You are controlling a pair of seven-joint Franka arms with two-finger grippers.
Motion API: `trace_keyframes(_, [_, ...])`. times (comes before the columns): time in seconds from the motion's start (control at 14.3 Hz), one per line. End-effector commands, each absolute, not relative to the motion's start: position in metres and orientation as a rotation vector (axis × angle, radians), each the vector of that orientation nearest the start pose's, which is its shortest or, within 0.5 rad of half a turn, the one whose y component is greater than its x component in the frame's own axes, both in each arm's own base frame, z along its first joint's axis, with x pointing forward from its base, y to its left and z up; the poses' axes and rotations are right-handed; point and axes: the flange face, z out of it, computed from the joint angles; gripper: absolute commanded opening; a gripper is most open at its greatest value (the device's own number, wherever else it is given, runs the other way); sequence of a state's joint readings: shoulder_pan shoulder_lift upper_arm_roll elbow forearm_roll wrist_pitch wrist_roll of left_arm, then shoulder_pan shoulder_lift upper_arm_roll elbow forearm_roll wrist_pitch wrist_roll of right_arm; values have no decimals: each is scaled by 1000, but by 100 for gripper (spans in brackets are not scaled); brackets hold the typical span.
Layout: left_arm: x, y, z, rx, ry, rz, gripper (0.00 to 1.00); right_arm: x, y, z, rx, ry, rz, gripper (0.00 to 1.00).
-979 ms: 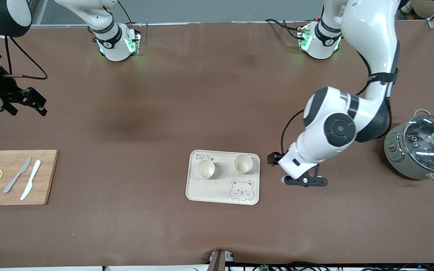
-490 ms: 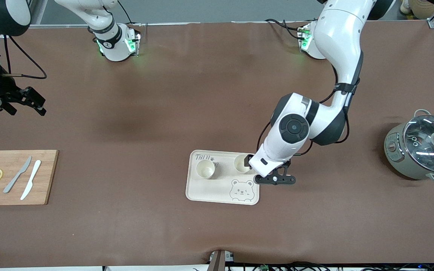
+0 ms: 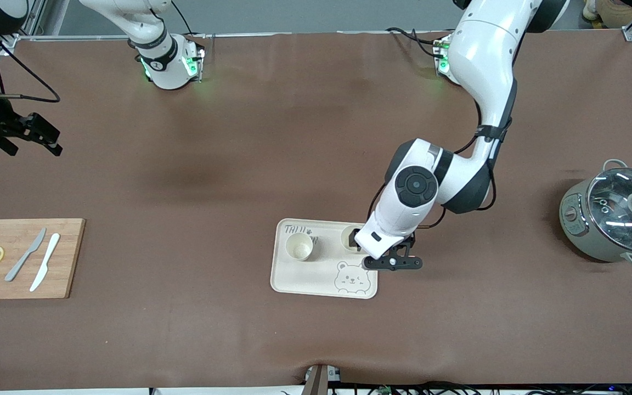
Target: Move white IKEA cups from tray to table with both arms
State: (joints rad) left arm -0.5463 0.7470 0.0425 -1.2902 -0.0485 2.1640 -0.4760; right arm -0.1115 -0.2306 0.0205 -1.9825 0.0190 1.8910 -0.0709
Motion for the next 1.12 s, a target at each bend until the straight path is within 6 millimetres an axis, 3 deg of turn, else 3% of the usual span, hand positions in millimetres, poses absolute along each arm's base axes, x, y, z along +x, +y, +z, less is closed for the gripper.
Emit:
trace_keyframes(0.0, [660, -380, 317, -3191, 1, -223, 100, 516, -43, 587, -3117, 31, -116, 100])
trace_keyframes(0.28, [661, -379, 308, -3188, -17, -219, 100, 523, -41, 603, -3109, 17, 41, 100])
trace_keyframes(0.49, [658, -387, 292, -3172, -8, -217, 100, 520, -41, 601, -3099, 19, 160, 100])
trace_keyframes(1.05, [650, -394, 269, -3131, -11, -215, 100, 534, -37, 626, -3114, 1, 71, 100])
